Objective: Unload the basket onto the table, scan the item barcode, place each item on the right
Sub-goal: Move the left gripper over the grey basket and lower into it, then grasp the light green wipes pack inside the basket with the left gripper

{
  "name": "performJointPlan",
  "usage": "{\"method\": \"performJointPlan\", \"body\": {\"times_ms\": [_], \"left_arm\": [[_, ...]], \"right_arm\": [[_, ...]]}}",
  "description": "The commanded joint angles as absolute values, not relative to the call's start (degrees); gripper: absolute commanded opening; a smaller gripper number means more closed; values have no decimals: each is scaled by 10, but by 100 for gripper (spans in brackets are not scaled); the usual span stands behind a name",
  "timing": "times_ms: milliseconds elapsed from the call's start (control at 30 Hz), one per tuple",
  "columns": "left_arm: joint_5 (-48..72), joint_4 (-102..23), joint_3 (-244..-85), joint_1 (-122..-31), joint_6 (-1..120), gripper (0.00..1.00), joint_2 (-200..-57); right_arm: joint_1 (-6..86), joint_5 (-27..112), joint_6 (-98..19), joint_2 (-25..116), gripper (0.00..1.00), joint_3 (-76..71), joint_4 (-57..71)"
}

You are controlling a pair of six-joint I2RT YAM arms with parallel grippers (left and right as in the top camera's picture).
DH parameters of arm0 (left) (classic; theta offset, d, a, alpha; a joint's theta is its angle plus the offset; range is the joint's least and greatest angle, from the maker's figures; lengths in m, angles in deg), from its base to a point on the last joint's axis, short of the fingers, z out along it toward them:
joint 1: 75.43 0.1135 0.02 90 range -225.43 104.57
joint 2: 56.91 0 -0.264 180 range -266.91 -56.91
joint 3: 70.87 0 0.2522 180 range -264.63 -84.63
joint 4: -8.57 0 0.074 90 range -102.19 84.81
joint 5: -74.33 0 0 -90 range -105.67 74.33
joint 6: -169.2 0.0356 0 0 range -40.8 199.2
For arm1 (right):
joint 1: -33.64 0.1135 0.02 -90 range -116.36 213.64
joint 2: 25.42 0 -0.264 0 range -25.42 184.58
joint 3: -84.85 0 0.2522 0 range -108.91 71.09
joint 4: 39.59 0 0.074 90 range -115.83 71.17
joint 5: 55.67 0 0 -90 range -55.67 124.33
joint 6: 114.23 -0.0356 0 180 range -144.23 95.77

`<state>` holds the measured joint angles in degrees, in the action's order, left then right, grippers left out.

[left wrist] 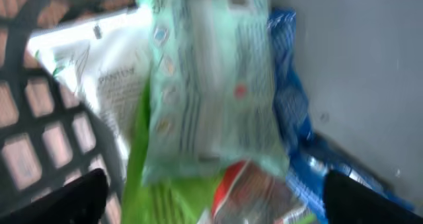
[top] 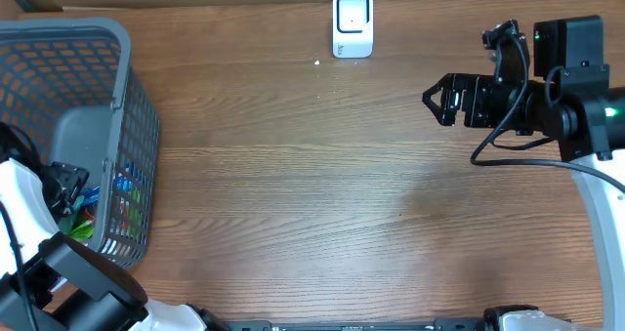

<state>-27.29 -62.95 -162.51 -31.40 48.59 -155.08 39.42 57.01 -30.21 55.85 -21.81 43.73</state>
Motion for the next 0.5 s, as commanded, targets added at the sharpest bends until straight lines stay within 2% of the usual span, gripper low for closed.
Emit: {"method": "performJointPlan", "body": {"times_ms": [0,333,433,467], "left_arm": [[-281,-603,-1615,-316,530,89,-1550],[-305,-557,-1575,-315,505,89,-1590],[-311,-556,-1574,-315,502,70,-1618],[-311,-556,-1574,-315,502,60,-1625]], "right_arm": [[397,576,-300,557,100,-234,434],[397,576,-300,557,100,-234,437],[397,576,-300,557,100,-234,437],[397,576,-300,557,100,-234,437]]}}
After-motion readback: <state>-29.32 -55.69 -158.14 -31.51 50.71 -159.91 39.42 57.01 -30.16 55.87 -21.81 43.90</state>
